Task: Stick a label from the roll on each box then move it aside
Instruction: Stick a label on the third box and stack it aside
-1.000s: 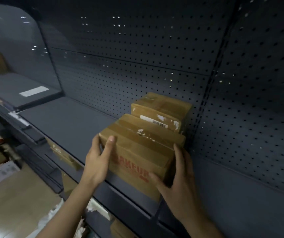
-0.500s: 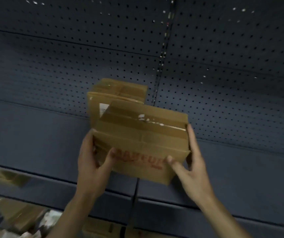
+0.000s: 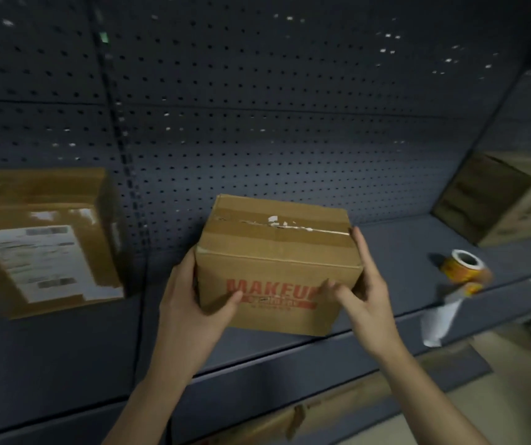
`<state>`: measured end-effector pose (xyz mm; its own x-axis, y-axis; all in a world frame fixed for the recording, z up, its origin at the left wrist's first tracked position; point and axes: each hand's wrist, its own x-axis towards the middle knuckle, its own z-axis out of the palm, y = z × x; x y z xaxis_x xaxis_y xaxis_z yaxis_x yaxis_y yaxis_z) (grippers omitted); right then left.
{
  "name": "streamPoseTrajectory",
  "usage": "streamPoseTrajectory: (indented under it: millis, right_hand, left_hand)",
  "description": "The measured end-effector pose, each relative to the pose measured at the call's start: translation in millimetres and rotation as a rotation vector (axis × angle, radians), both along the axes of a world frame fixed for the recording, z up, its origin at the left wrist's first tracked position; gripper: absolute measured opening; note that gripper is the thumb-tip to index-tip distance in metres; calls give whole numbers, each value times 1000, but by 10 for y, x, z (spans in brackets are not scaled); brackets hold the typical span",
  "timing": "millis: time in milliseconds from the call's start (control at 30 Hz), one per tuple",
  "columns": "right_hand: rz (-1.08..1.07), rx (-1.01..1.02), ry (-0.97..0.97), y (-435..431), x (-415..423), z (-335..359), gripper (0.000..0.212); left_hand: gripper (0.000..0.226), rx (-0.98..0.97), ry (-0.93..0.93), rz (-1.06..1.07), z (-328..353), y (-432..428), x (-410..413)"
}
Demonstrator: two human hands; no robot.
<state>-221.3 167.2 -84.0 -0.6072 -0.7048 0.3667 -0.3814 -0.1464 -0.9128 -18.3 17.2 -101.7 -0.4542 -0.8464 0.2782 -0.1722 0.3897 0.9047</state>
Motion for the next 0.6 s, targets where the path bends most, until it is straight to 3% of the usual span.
streamPoseTrajectory:
  millis: [600]
  right_hand:
    - [-36, 104, -59, 892, -1983, -162, 91]
  left_hand:
    - [75, -25, 44, 7, -49, 876, -2109]
